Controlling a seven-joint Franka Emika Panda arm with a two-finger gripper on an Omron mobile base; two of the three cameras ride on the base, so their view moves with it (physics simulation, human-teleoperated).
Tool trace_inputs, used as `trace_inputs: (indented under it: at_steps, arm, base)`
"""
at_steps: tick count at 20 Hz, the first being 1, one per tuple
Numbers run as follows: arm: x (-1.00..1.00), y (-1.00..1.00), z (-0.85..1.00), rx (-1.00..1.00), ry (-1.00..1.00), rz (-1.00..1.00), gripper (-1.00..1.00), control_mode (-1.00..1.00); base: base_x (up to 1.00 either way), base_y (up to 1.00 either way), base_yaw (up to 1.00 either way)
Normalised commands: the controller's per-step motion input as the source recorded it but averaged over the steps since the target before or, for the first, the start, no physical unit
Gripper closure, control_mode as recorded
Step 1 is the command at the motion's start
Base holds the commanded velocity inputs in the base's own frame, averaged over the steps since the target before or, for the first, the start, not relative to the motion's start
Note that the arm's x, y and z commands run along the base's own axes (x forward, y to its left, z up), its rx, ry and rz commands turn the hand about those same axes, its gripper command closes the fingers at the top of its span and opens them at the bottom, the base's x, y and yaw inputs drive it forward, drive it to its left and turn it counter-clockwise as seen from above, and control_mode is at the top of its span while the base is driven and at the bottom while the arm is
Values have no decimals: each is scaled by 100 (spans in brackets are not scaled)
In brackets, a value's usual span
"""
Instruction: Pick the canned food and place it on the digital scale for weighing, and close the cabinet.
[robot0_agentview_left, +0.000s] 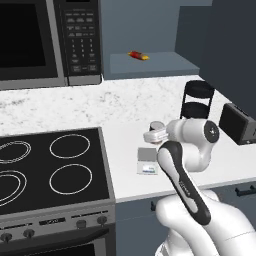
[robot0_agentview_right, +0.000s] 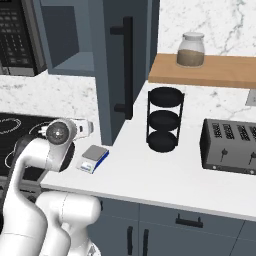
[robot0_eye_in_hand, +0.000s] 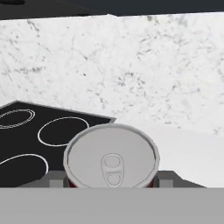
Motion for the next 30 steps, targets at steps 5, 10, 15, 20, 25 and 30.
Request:
trace_inputs:
  at_steps: [5, 10, 15, 20, 25, 30]
  arm:
    - [22, -9, -41, 0, 4, 12, 100, -100]
    - [34, -2, -33, 0, 0, 19, 100, -100]
    - [37, 0, -22, -1, -2, 10, 100, -100]
    - [59, 0, -40, -1, 1, 2, 100, -100]
    - [38, -1, -24, -1, 9, 0, 100, -100]
    - [2, -14, -21, 0, 0, 3, 100, -100]
  base:
    - [0, 0, 0]
    - [0, 0, 0]
    - [0, 0, 0]
    - [0, 0, 0]
    - [0, 0, 0]
    - [0, 0, 0]
